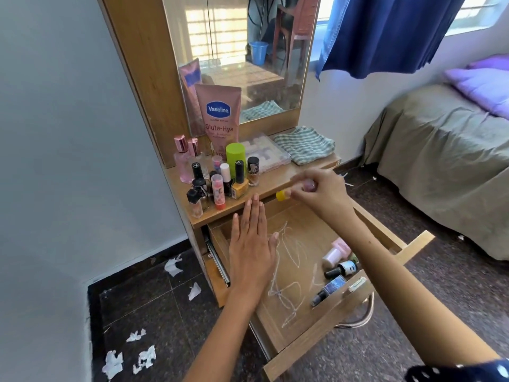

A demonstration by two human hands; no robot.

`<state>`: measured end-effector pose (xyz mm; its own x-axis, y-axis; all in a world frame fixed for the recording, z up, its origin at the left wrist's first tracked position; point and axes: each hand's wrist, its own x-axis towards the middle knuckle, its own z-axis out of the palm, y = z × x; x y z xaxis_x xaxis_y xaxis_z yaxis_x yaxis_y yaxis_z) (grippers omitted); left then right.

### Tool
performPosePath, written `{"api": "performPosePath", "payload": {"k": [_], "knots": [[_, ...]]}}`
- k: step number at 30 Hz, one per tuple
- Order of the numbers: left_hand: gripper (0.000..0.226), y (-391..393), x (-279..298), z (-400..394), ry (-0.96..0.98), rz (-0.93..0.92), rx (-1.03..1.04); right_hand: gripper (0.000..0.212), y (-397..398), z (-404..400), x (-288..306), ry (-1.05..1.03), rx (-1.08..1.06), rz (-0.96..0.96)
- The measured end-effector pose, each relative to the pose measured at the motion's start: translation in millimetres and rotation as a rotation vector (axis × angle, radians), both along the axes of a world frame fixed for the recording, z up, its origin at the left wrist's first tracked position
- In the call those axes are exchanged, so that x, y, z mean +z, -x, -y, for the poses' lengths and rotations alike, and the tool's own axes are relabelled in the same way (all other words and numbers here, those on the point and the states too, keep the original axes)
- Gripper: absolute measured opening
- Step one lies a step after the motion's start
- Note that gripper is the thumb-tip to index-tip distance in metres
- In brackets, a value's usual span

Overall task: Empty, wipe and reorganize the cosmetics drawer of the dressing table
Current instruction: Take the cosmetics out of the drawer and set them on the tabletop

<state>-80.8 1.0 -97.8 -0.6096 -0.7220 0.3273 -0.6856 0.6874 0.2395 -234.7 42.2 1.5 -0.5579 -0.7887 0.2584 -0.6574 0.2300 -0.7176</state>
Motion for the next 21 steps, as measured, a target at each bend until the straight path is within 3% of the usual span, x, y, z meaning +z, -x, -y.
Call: {"api": "performPosePath", "payload": {"k": [3, 6, 13, 21], "knots": [[0.066, 0.2, -0.3, -0.2, 0.004, 0.003, 0.005, 0.041, -5.3, 17.4, 9.8, 0.168, -0.002, 0.083], [0.064, -0.4, 0.7, -0.8, 0.004, 0.008, 0.007, 0.048, -12.1, 38.8, 11.2, 0.210, 0.007, 0.109], [0.061, -1.7, 4.4, -2.2, 0.019, -0.001, 0.018, 0.023, -19.1, 61.4, -6.4, 0.138, 0.003, 0.002], [0.058, -2.4, 6.5, -2.4, 0.021, -0.046, 0.002, 0.034, -18.4, 61.2, -19.6, 0.157, 0.030, 0.027]]}}
